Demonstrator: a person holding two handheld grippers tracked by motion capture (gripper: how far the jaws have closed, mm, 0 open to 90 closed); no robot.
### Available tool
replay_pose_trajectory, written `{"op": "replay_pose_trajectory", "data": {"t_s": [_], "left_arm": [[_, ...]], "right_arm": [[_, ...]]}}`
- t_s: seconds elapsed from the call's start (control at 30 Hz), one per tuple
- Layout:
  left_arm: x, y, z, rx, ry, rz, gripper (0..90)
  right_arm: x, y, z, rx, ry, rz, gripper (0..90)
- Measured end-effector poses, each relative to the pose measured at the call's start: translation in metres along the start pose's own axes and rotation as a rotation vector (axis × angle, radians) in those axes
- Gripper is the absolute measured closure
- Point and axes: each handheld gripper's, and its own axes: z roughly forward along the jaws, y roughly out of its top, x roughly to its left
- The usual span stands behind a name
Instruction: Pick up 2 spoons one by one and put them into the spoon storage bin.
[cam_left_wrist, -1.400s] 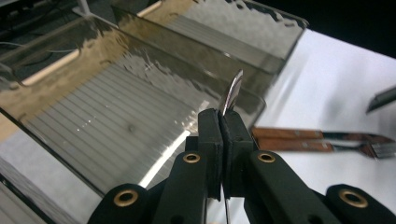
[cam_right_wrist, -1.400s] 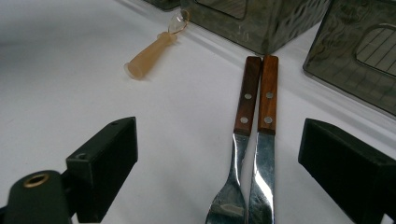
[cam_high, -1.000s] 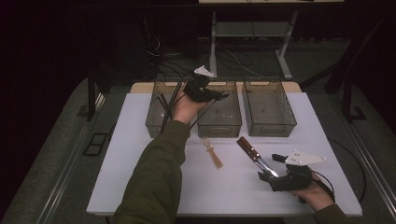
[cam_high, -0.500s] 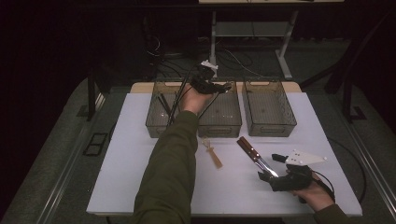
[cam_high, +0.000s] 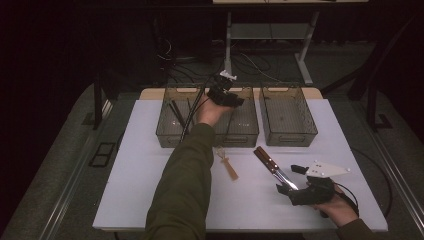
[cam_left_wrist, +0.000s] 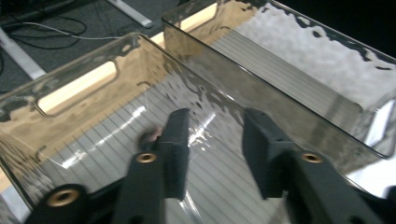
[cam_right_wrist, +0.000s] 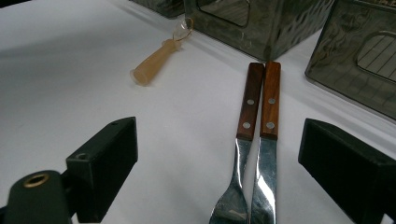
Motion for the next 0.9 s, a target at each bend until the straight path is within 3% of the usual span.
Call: {"op": "replay_pose_trajectory", "data": {"t_s": [0.13, 0.23, 0.4, 0.67, 0.9], "left_arm": [[-0.006, -0.009, -0.01, -0.017, -0.012, -0.005, 46.0], [-0.01, -0.017, -0.021, -0.007, -0.014, 0.013, 38.5], [-0.017, -0.031, -0.04, -0.029, -0.03, 0.011, 30.7], [-0.03, -0.053, -0.072, -0.059, -0.043, 0.061, 24.1], [-0.044, -0.076, -0.095, -0.072, -0.071, 0.08, 18.3]], "right_arm": [[0.0, 0.0, 0.001, 0.004, -0.004, -0.005, 11.4], [0.0, 0.0, 0.001, 0.004, -0.005, -0.006, 11.4], [-0.001, 0.0, 0.002, 0.008, -0.003, 0.004, 11.4], [-0.002, 0.001, 0.003, 0.02, -0.001, -0.004, 11.4], [-0.003, 0.003, 0.004, 0.027, 0.009, 0.025, 11.4]]}}
